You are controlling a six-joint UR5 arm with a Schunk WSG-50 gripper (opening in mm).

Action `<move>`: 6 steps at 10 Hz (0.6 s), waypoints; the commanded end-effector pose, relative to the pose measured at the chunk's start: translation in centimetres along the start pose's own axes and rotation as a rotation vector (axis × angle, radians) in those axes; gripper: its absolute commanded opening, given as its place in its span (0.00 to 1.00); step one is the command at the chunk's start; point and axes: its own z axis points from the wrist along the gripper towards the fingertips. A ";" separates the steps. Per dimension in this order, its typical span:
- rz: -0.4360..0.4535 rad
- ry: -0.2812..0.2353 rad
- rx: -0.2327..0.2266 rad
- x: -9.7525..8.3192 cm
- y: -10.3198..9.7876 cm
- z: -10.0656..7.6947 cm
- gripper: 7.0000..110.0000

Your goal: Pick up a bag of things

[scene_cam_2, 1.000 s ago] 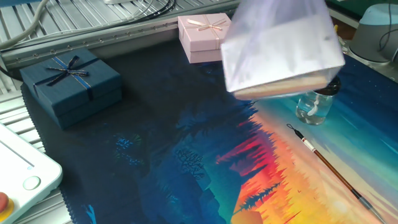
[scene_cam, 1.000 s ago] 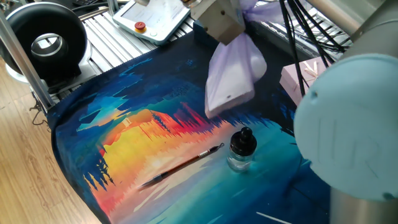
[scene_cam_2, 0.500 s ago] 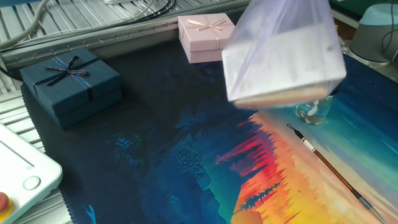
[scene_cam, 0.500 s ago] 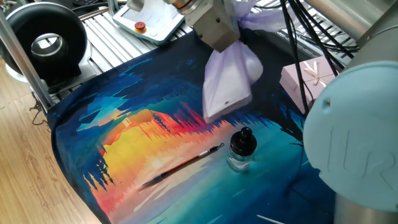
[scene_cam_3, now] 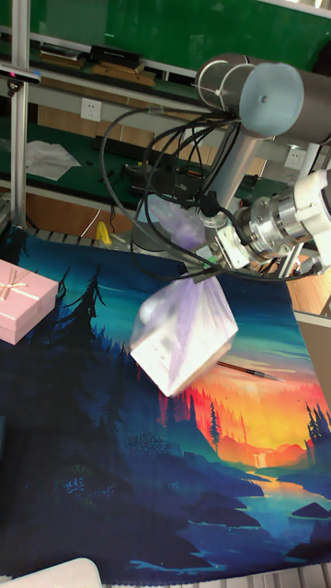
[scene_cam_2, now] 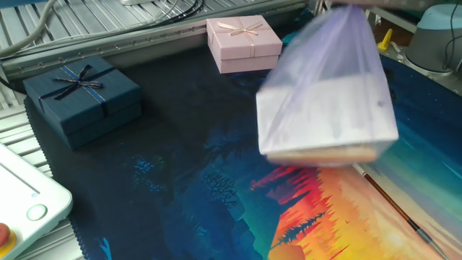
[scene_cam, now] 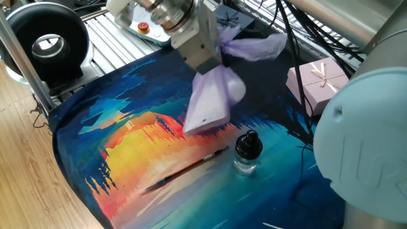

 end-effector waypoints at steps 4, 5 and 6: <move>0.011 -0.075 -0.055 -1.8 1.7 -0.2 0.00; 0.007 -0.088 -0.065 -1.8 1.7 -0.4 0.00; 0.002 -0.087 -0.073 -1.5 1.7 -0.7 0.00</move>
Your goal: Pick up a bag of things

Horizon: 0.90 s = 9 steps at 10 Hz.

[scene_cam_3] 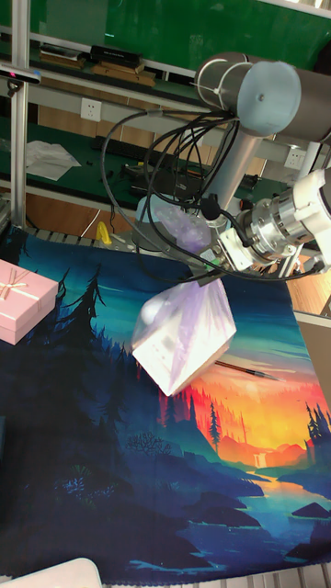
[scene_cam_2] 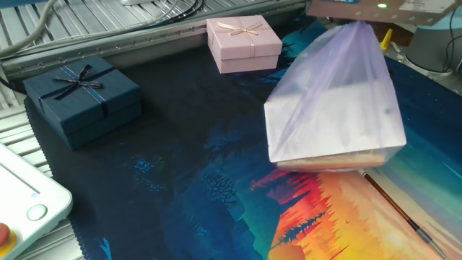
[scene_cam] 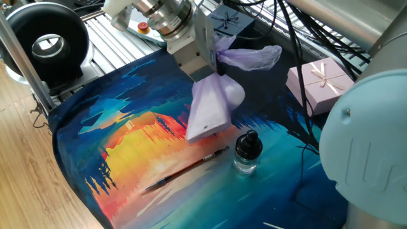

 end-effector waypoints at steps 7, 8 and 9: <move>0.011 -0.203 -0.134 -2.2 2.2 -2.3 0.00; 0.015 -0.221 -0.139 -2.3 2.2 -2.6 0.00; 0.021 -0.231 -0.140 -2.3 2.1 -2.8 0.00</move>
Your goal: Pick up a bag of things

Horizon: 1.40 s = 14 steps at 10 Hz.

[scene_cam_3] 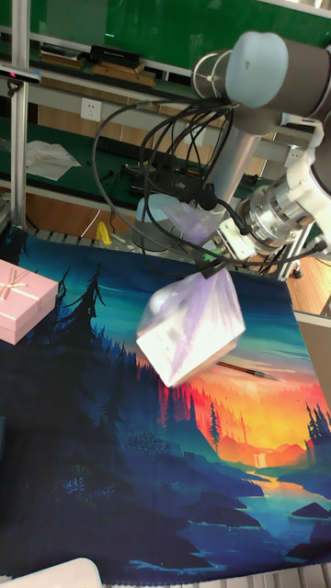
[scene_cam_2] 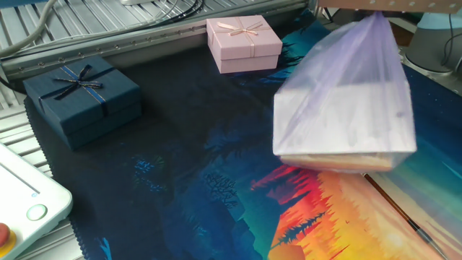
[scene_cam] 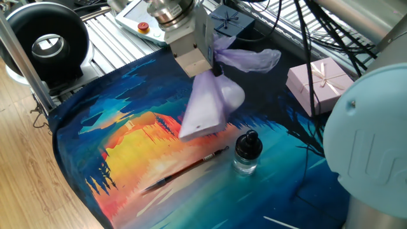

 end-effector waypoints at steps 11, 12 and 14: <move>0.017 -0.125 -0.060 -2.0 0.8 -1.2 0.00; 0.030 -0.133 -0.062 -2.2 0.8 -1.2 0.00; 0.080 -0.205 -0.080 -3.9 1.0 -1.6 0.00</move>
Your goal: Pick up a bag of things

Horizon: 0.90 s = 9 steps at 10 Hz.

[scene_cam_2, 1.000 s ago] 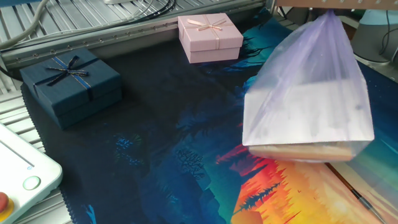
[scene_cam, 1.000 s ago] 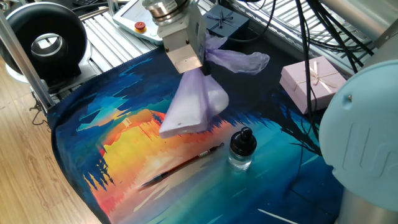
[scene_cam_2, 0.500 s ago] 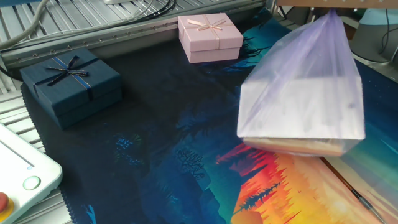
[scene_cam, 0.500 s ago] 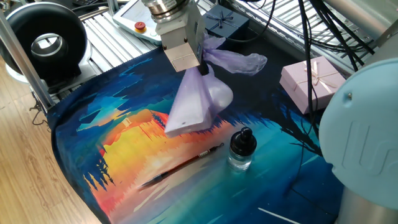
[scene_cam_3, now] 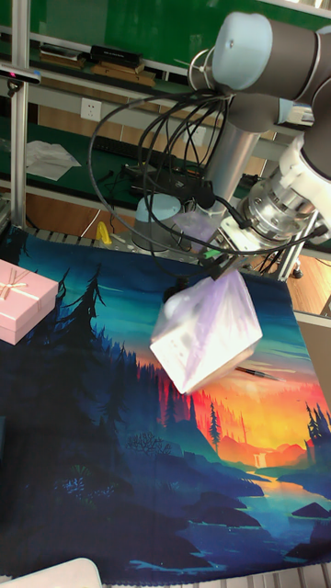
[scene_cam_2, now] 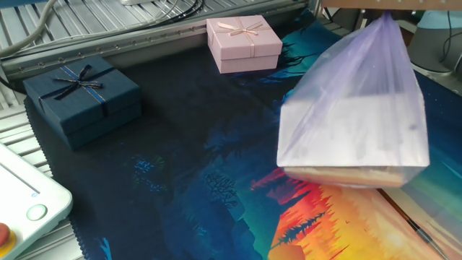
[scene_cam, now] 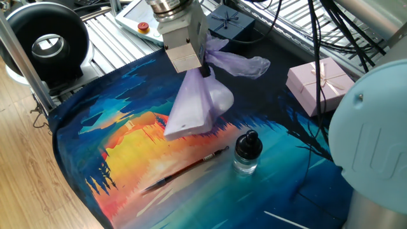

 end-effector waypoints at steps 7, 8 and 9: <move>0.034 -0.102 -0.052 -1.4 -1.0 -1.9 0.00; 0.038 -0.103 -0.053 -1.3 -1.2 -2.0 0.00; 0.053 -0.105 -0.054 -1.2 -1.3 -2.1 0.00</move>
